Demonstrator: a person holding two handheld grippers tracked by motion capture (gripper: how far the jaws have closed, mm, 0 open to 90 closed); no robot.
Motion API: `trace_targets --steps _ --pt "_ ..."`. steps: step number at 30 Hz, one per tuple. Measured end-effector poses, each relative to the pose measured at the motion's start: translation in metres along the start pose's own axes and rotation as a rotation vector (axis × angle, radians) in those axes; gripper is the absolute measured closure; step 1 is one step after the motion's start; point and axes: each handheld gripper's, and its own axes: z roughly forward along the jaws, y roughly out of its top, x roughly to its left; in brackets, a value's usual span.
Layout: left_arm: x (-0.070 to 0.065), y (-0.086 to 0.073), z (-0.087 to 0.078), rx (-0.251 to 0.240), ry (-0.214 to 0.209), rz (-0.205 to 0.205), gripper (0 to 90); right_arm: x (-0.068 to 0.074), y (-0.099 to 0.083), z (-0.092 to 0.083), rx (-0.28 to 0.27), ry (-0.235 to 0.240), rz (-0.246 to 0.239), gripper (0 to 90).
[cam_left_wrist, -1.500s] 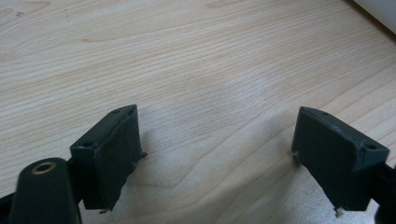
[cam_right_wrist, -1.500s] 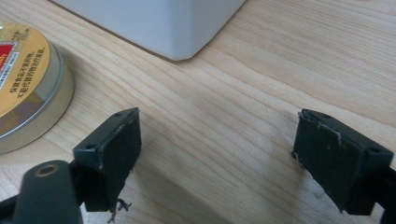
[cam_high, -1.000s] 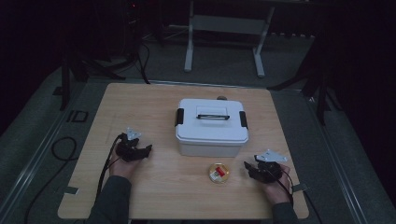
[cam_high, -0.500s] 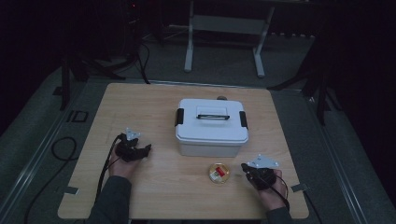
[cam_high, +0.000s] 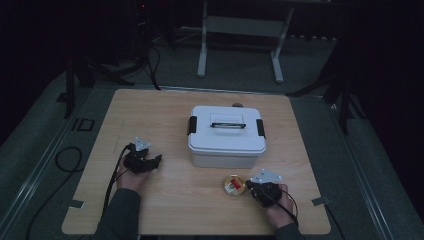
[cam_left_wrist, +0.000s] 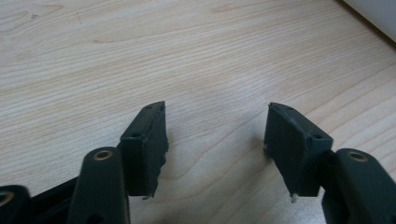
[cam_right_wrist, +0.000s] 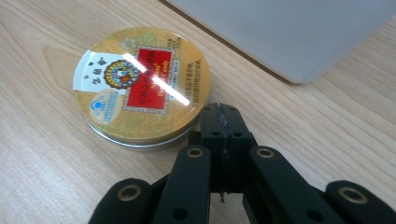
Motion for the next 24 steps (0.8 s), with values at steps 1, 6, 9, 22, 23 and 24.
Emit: trace_targets --steps 1,6,9,22,23,24 --pt "0.0 0.0 0.0 0.0 -0.001 0.001 40.9 0.001 0.0 0.0 0.001 0.004 -0.002 89.9" --pt "0.0 0.0 -0.001 -0.001 -0.01 0.006 42.8 0.003 0.0 0.001 0.009 0.013 -0.019 89.9" --pt "0.0 0.0 -0.002 0.002 -0.018 0.007 45.3 0.006 0.001 0.002 0.014 0.021 -0.025 89.8" --pt "-0.005 0.003 -0.013 -0.045 -0.042 0.027 55.7 0.027 0.012 0.014 0.011 0.064 -0.074 89.8" --pt "-0.005 0.003 -0.014 -0.048 -0.051 0.03 55.8 0.029 0.013 0.015 0.009 0.066 -0.076 89.8" --pt "-0.006 0.003 -0.015 -0.051 -0.052 0.028 56.0 0.031 0.015 0.017 0.006 0.07 -0.081 89.8"
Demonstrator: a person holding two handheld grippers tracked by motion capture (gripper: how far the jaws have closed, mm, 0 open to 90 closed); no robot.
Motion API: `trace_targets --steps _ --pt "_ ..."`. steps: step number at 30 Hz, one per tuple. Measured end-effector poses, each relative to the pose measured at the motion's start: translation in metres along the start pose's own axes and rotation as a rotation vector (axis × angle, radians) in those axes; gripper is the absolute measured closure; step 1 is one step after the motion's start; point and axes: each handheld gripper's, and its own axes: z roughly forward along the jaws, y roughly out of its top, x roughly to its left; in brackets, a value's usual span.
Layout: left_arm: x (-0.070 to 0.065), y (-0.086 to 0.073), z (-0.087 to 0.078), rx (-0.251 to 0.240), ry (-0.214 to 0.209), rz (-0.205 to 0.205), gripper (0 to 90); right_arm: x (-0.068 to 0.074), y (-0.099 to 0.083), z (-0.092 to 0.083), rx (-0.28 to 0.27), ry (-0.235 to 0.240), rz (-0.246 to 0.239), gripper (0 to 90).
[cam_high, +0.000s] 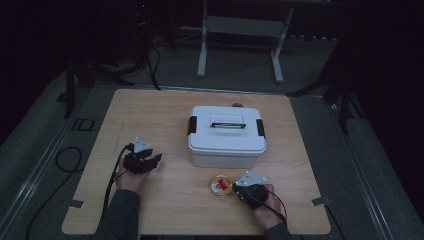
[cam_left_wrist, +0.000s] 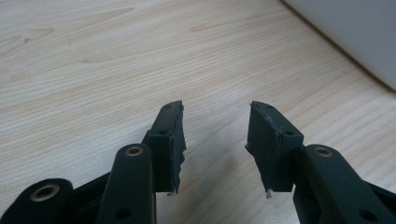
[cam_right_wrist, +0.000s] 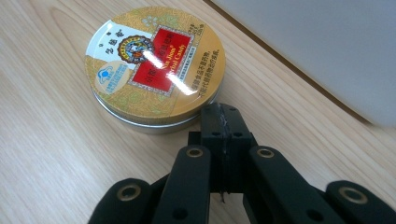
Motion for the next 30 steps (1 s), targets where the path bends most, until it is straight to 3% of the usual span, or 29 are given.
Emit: trace_targets --steps 12,30 --pt "-0.011 0.001 -0.015 -0.032 -0.061 0.003 59.3 0.017 0.022 0.017 -0.012 0.027 -0.049 89.7" --pt "-0.043 0.005 -0.024 -0.035 -0.147 0.102 68.1 0.055 0.06 0.048 -0.039 0.109 -0.141 89.7"
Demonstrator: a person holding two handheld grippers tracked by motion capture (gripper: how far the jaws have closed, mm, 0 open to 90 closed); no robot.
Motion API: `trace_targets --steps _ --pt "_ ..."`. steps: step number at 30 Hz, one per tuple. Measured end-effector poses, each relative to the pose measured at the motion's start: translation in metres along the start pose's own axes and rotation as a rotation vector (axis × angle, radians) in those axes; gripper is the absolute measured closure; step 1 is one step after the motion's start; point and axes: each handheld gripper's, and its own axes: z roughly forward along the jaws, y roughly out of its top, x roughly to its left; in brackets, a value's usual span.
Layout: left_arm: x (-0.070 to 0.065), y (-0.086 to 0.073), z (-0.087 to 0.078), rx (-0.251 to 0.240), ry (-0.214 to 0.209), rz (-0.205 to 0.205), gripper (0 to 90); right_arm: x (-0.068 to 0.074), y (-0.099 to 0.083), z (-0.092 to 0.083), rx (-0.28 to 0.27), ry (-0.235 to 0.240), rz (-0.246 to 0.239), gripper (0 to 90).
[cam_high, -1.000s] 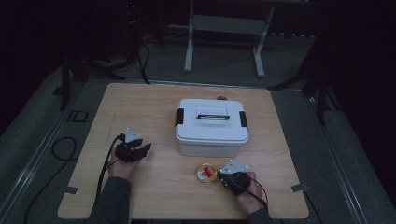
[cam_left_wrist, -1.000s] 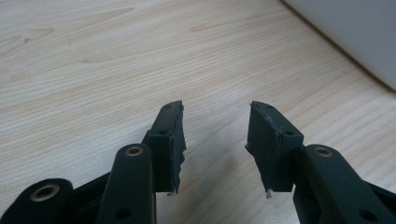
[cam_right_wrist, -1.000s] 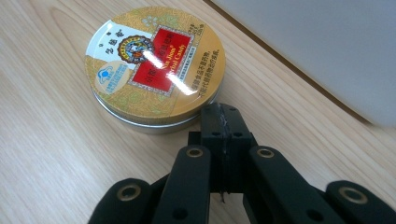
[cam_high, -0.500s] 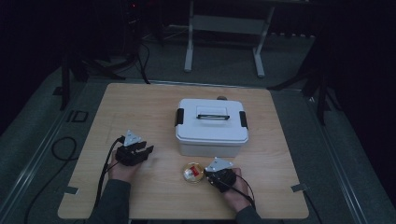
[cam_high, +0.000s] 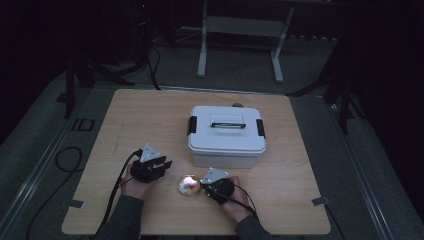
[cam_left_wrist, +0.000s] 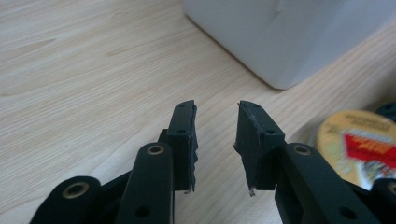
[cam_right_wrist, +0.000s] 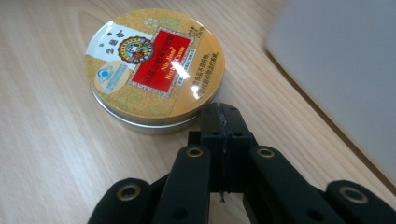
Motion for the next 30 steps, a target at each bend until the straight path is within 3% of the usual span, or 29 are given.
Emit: trace_targets --steps 11,14,19,30 --pt "-0.009 0.002 0.002 0.009 -0.024 0.035 70.8 0.021 0.015 0.013 -0.016 0.056 -0.053 88.3" --pt "-0.007 0.002 0.002 0.006 -0.019 0.033 70.4 0.021 0.015 0.01 -0.017 0.04 -0.069 84.8" --pt "-0.006 0.001 0.003 0.012 -0.01 0.031 69.5 0.01 0.006 -0.008 -0.026 0.002 -0.034 77.0" --pt "-0.005 0.001 0.002 0.006 -0.001 0.025 68.8 -0.034 -0.034 -0.063 -0.043 -0.124 0.091 68.2"
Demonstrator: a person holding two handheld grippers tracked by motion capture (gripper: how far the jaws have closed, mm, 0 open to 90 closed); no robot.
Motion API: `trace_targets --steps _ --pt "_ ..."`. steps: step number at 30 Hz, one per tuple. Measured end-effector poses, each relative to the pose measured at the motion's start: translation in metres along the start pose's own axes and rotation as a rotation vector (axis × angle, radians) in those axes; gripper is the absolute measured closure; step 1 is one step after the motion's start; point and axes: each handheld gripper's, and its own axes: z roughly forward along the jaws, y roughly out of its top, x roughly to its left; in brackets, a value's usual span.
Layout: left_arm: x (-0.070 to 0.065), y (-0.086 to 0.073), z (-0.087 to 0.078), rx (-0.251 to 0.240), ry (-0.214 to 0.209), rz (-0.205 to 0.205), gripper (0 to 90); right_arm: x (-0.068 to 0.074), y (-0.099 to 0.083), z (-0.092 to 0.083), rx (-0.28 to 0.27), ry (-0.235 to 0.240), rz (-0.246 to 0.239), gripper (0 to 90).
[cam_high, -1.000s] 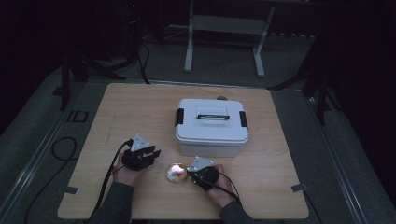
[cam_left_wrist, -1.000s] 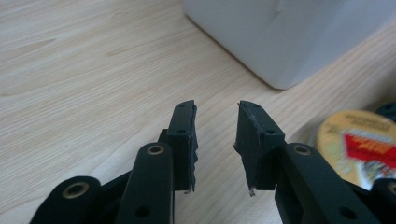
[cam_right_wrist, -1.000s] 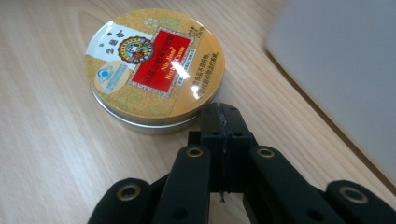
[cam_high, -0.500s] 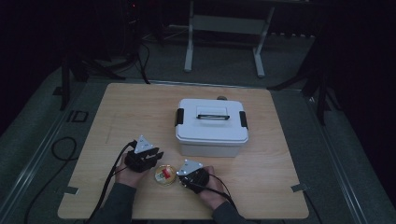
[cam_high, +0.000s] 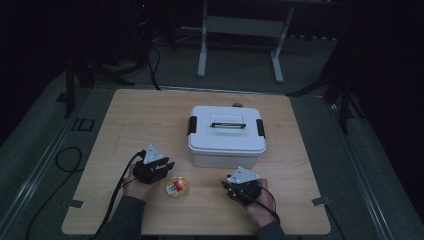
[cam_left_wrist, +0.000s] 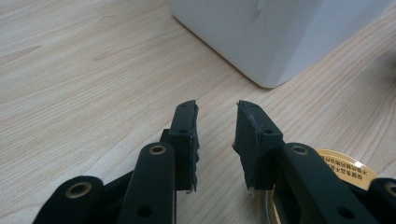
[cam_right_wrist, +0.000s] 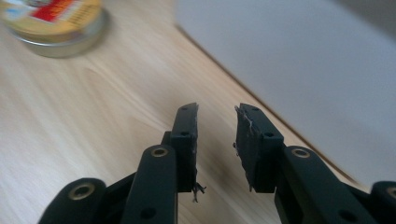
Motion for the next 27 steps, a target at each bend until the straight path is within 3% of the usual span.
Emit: trace_targets --steps 2,3,13,20,27 --pt "0.001 0.0 0.0 0.001 0.001 -0.002 68.8 -0.005 -0.003 -0.004 0.001 -0.013 0.012 67.9" --pt "0.001 0.0 0.0 0.001 0.002 -0.003 68.8 -0.017 -0.009 -0.013 -0.007 -0.043 0.031 66.5" --pt "0.002 0.0 0.0 -0.001 0.005 -0.01 68.8 -0.068 -0.025 -0.045 -0.021 -0.158 0.128 67.3" --pt "0.003 0.001 0.0 -0.003 0.006 -0.011 68.8 -0.095 -0.016 -0.059 -0.052 -0.222 0.15 73.9" --pt "0.003 0.001 -0.001 -0.004 0.005 -0.01 68.8 -0.113 -0.002 -0.061 -0.082 -0.274 0.167 79.9"
